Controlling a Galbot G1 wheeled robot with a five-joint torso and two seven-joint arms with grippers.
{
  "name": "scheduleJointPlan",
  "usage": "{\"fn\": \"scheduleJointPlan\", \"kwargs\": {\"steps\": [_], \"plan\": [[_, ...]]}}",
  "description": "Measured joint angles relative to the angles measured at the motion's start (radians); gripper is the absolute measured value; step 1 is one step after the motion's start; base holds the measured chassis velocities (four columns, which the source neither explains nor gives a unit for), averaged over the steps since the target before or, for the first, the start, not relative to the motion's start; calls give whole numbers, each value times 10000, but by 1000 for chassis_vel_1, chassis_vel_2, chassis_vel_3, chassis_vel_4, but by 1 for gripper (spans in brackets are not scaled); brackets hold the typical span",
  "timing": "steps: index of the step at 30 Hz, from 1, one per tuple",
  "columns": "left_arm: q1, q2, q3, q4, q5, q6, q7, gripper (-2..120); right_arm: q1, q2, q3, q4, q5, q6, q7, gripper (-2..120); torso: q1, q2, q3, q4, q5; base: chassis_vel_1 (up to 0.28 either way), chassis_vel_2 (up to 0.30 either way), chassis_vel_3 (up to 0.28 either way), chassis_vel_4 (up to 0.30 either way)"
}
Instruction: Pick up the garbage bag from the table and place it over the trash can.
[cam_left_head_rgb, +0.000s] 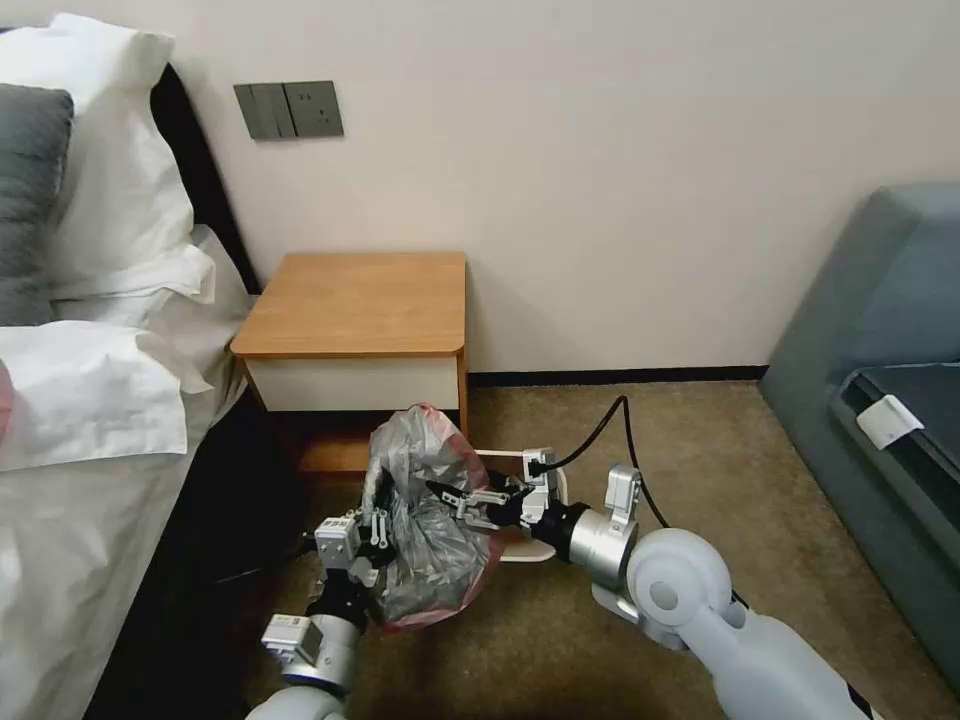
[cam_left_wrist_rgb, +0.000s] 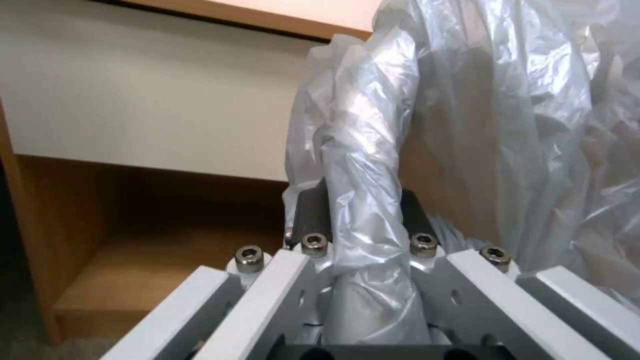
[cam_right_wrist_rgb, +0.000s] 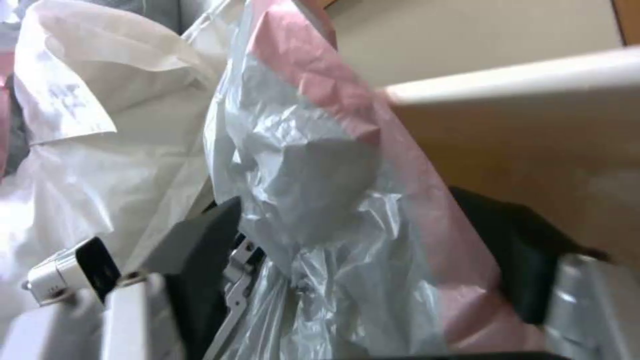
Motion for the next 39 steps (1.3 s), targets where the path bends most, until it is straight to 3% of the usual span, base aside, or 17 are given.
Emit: {"fn": "scheduleJointPlan", "kwargs": {"steps": [21, 31, 39], "plan": [[-152, 9, 47, -166, -788, 524, -203, 7, -380, 73, 63, -314, -737, 503, -584, 0, 0, 0, 0, 0, 0, 0, 0, 0, 0], [-217, 26, 13, -158, -789, 596, -259, 7, -174, -157, 493, 376, -748, 773, 178, 0, 0, 1, 0, 0, 0, 0, 0, 0, 0], [-257, -41, -34, -46, -777, 708, -342, 7, 525, -977, 1094, 1021, -644, 528, 613, 0, 0, 0, 0, 0, 0, 0, 0, 0, 0]]}}
